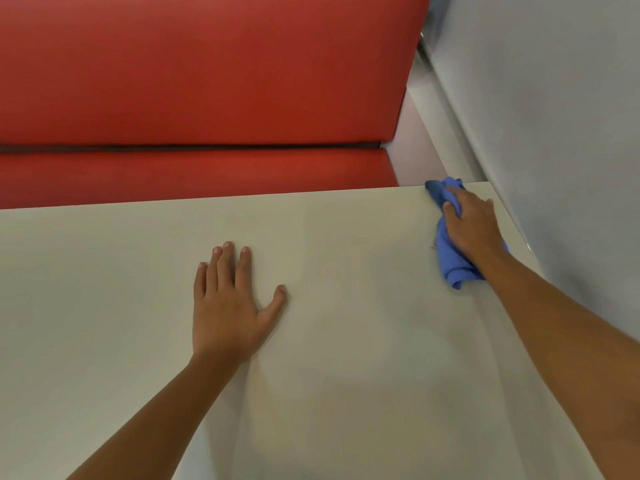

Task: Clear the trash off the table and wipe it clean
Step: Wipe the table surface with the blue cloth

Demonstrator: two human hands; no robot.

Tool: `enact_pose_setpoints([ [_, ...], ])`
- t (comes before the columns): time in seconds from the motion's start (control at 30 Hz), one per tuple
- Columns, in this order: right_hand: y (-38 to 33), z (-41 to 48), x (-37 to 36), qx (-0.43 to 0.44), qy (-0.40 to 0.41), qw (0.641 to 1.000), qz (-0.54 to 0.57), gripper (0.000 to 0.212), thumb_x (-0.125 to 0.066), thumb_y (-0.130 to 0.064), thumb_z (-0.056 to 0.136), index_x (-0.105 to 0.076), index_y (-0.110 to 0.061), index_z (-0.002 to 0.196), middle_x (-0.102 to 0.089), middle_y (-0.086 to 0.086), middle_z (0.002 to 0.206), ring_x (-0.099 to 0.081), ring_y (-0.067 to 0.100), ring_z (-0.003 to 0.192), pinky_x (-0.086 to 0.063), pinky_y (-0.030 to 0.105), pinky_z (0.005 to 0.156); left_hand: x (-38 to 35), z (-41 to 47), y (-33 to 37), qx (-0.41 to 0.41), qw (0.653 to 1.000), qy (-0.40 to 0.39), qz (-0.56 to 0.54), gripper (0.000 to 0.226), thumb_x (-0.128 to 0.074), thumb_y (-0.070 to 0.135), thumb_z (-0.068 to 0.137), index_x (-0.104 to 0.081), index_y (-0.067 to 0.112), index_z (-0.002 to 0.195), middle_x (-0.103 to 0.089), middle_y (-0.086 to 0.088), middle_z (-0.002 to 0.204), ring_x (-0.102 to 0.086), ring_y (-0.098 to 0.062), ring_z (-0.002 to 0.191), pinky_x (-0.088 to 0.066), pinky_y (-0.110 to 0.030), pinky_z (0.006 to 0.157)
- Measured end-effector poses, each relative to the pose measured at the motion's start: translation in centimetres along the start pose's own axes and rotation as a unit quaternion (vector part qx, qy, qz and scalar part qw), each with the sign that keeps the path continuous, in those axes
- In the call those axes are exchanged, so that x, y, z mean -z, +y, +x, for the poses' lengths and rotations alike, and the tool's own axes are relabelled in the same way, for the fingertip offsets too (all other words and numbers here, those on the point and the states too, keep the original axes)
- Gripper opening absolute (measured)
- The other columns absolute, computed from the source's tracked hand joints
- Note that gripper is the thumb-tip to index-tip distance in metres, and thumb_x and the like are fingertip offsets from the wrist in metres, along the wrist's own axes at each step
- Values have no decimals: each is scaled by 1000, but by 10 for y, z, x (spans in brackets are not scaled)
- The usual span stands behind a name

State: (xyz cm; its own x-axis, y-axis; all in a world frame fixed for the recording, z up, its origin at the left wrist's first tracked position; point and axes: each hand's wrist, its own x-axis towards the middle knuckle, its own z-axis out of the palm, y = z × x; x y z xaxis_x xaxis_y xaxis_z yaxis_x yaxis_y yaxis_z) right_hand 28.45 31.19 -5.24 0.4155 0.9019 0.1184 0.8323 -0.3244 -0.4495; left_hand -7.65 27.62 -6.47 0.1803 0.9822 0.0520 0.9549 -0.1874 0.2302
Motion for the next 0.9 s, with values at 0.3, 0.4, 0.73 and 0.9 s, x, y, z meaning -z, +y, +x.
enact_pose_setpoints([
  [0.3,-58,-4,-29,111,23,993,-17,32,-39,-2,92,-61,-4,115,-63,15,115,-53,36,102,-40,39,90,0,-1,-1,-1,1000,1,3,87,-16,67,81,-29,10,144,-23,-14,153,-14,-26,143,-7,-40,117],
  [0.4,-42,1,-10,121,21,991,-45,34,-40,-6,92,-57,-2,121,-59,17,123,-53,39,107,-38,44,96,-1,0,-2,-4,1000,0,3,87,-14,68,81,-26,11,145,-19,-12,154,-11,-25,144,-4,-38,118],
  [0.73,-40,7,-19,39,49,996,-62,29,-40,-7,94,-55,1,117,-59,22,111,-50,38,103,-36,38,89,-2,0,-1,2,1000,5,1,87,-15,67,80,-26,11,146,-19,-13,154,-11,-25,144,-2,-38,117],
  [0.9,-29,12,-8,66,12,997,-48,33,-41,-11,95,-53,-5,124,-58,18,122,-49,39,109,-35,40,96,-1,0,0,1,1000,4,3,87,-14,68,80,-25,12,146,-18,-12,155,-10,-24,144,-2,-37,117],
])
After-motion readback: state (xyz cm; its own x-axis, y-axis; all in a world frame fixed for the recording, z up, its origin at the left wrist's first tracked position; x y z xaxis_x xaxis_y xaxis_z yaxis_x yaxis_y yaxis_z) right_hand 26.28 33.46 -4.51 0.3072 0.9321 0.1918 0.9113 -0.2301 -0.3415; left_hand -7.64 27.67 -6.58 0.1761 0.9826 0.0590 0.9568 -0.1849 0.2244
